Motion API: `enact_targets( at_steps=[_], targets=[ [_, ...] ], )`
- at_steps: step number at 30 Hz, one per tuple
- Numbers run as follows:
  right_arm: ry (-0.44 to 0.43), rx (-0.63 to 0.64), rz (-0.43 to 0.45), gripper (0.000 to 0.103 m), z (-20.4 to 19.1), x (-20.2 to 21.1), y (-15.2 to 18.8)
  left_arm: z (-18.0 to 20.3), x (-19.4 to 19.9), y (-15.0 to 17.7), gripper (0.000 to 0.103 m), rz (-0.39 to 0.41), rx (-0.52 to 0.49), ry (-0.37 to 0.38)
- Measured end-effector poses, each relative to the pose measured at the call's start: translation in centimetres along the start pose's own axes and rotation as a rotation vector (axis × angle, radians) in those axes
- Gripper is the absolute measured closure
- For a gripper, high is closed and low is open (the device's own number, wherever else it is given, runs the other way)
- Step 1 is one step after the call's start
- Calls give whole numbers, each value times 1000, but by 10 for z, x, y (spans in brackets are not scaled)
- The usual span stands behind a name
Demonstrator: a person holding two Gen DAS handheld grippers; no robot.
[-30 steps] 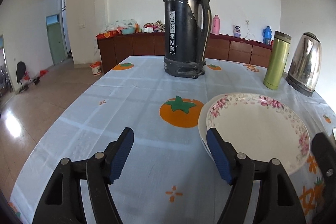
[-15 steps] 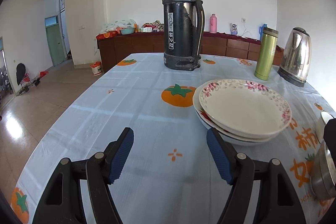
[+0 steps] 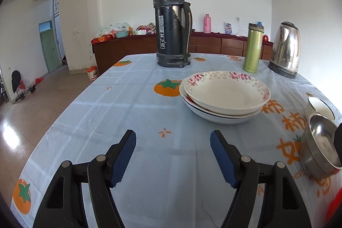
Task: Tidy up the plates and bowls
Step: 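Withdraw both grippers from the plate stack toward the stainless steel bowl, then move both grippers to the rim of the pink plastic bowl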
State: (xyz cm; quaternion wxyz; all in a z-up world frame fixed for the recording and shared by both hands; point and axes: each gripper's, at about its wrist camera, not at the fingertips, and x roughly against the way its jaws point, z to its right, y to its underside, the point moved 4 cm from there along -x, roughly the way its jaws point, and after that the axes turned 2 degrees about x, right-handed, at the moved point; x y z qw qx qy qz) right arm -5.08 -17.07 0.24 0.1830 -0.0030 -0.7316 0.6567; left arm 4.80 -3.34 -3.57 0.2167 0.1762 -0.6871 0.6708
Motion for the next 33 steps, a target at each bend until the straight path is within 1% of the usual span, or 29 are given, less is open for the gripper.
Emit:
enact_targets(
  at_steps=[8, 16, 20, 25, 33],
  targets=[
    [6, 9, 2, 4, 5, 17, 5, 13, 16, 11, 29, 12, -44, 11],
    [19, 8, 11, 4, 13, 31, 7, 20, 29, 18, 29, 20, -53, 29],
    [22, 4, 4, 4, 16, 34, 8, 22, 34, 20, 29, 22, -52, 41],
    [30, 16, 16, 4, 16, 38, 8, 21, 38, 23, 29, 24, -46, 47],
    [23, 21, 14, 4, 15, 42, 8, 21, 43, 26, 29, 24, -37, 58]
  ],
)
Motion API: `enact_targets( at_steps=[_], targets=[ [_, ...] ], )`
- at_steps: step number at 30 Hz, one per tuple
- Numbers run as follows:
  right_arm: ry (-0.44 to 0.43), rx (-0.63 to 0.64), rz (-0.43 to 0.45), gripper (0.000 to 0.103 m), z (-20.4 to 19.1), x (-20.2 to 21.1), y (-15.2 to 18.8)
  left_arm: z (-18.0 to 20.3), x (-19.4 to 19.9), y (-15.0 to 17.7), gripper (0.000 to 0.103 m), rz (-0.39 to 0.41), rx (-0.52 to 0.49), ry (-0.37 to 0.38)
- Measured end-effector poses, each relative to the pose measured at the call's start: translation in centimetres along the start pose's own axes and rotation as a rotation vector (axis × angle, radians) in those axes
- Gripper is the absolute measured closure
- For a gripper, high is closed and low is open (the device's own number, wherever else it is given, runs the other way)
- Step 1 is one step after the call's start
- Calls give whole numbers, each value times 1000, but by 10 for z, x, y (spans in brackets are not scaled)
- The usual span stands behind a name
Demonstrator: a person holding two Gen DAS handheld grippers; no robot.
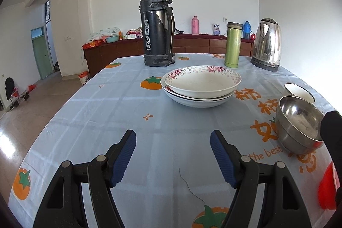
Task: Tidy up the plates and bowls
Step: 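Move both grippers to the rim of the pink plastic bowl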
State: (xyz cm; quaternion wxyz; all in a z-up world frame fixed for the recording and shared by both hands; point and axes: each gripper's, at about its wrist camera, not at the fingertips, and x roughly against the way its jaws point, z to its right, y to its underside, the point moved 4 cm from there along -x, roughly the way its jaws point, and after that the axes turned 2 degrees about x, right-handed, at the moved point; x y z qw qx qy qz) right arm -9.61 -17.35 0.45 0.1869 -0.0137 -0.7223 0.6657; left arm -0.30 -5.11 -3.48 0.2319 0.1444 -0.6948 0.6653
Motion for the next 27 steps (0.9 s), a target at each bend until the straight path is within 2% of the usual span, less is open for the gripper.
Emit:
enact_targets(
  at_steps=[8, 15, 22, 26, 27],
  targets=[
    [-27, -11, 1, 4, 8, 13, -2, 9, 15, 7, 29, 9, -20, 31],
    [-40, 2, 27, 4, 35, 45, -4, 35, 38, 17, 29, 14, -75, 78],
    [32, -17, -7, 5, 104, 74, 3, 70, 63, 30, 29, -33, -75, 200],
    [58, -83, -94, 7, 156, 76, 13, 102, 73, 41, 29, -71, -116, 267],
    [55, -104, -115, 11, 166, 76, 16, 107, 75, 43, 29, -73, -124, 273]
  ],
)
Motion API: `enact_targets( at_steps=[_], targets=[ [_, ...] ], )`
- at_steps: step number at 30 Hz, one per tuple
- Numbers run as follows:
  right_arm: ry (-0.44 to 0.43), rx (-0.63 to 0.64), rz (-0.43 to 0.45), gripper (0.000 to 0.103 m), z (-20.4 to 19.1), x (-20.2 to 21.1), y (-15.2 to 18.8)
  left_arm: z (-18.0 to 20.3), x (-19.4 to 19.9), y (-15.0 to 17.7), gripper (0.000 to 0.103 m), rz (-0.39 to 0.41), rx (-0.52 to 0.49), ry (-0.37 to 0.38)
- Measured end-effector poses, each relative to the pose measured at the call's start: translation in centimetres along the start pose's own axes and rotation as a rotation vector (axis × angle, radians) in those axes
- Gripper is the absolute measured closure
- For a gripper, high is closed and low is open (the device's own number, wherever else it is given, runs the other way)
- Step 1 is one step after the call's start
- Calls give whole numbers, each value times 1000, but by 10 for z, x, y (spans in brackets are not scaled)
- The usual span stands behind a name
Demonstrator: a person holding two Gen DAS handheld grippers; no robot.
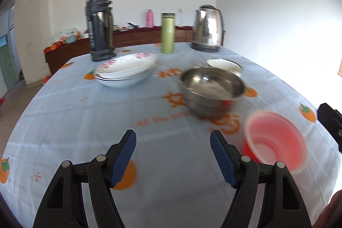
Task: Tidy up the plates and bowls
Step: 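Move both grippers to the rim of the pink plastic bowl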
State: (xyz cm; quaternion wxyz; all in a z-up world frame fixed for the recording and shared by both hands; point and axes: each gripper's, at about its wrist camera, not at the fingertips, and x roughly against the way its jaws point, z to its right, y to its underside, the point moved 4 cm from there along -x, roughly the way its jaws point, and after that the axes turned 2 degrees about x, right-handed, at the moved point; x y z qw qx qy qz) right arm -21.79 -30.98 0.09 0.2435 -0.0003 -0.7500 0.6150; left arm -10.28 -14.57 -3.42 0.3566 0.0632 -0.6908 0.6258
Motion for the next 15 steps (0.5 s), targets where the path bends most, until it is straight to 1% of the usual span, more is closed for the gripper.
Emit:
enact_targets(
  at_steps=[2, 3, 4, 6, 8, 10, 12, 13, 15],
  targets=[
    [-9, -40, -50, 21, 19, -5, 5, 12, 1, 3, 29, -7, -12, 19],
    [-14, -54, -78, 29, 26, -8, 7, 16, 1, 4, 29, -10, -13, 29],
    [-21, -63, -100, 33, 31, -11, 10, 21, 2, 5, 29, -14, -13, 41],
    [-54, -79, -142, 35, 35, -18, 16, 29, 2, 5, 29, -20, -5, 76],
    [-79, -87, -155, 36, 35, -20, 20, 35, 2, 4, 33, -16, -1, 88],
    [-98, -68, -164, 36, 29, -22, 22, 40, -2, 4, 43, -25, -4, 94],
    [-94, -46, -171, 36, 25, -24, 24, 44, -8, 5, 52, -52, -5, 111],
    [-88, -40, -174, 39, 25, -25, 25, 48, -11, 6, 55, -66, -6, 122],
    [-87, -48, -187, 42, 26, -28, 27, 54, -15, 7, 55, -79, -10, 131]
  ],
)
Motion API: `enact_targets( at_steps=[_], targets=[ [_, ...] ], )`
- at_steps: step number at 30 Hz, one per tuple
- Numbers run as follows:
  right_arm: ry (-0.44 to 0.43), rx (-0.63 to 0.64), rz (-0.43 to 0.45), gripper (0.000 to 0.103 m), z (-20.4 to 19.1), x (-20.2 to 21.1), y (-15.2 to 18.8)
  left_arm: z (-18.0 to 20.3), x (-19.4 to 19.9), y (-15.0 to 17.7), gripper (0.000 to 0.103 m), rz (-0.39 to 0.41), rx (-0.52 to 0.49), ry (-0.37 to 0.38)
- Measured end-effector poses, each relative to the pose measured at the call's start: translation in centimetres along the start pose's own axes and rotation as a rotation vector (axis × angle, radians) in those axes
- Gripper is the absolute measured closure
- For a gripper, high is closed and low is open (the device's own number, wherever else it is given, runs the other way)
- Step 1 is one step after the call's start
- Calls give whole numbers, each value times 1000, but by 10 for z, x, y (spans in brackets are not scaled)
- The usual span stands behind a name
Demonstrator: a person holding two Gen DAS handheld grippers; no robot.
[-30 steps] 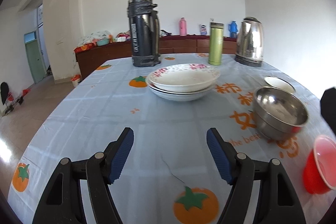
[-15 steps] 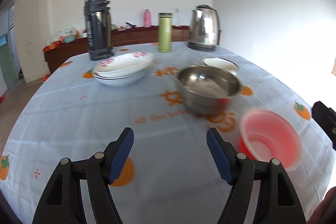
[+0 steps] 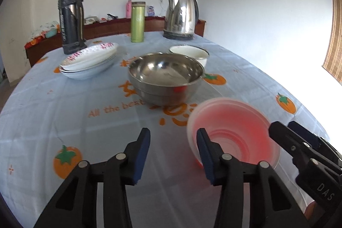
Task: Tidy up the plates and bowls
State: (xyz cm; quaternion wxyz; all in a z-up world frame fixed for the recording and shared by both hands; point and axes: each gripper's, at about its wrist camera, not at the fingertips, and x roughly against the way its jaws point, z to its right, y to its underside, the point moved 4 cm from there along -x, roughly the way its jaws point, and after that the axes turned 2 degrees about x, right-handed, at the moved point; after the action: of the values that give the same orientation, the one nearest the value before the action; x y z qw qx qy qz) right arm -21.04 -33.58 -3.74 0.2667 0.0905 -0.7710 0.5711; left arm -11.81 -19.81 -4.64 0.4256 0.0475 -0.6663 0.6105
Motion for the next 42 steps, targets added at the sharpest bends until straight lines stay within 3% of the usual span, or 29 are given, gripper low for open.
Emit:
enact_targets(
  at_steps=[3, 5, 6, 7, 10, 15, 22, 33, 42],
  targets=[
    [-24, -32, -45, 47, 6, -9, 2, 8, -2, 0, 56, -6, -14, 12],
    [-38, -47, -80, 58, 8, -16, 4, 13, -5, 1, 56, -15, -19, 20],
    [-47, -49, -93, 69, 9, -19, 4, 14, -7, 2, 59, -20, -20, 23],
    [-55, -52, -108, 73, 9, -22, 5, 16, -9, 3, 67, -30, -20, 27],
    [-66, -55, -133, 78, 8, -26, 7, 17, -18, 4, 75, -75, 2, 48],
    [-85, -33, -142, 86, 0, -28, 6, 21, -19, 5, 83, -82, 9, 69],
    [-113, -56, -135, 86, -4, -29, -7, 19, -11, -8, 83, -42, 3, 47],
    [-180, 4, -19, 85, -39, -38, -75, -3, 3, -73, 83, 93, 18, -7],
    [-201, 23, -27, 86, -54, -88, -107, -29, -34, -108, 83, 82, 81, -47]
  ],
)
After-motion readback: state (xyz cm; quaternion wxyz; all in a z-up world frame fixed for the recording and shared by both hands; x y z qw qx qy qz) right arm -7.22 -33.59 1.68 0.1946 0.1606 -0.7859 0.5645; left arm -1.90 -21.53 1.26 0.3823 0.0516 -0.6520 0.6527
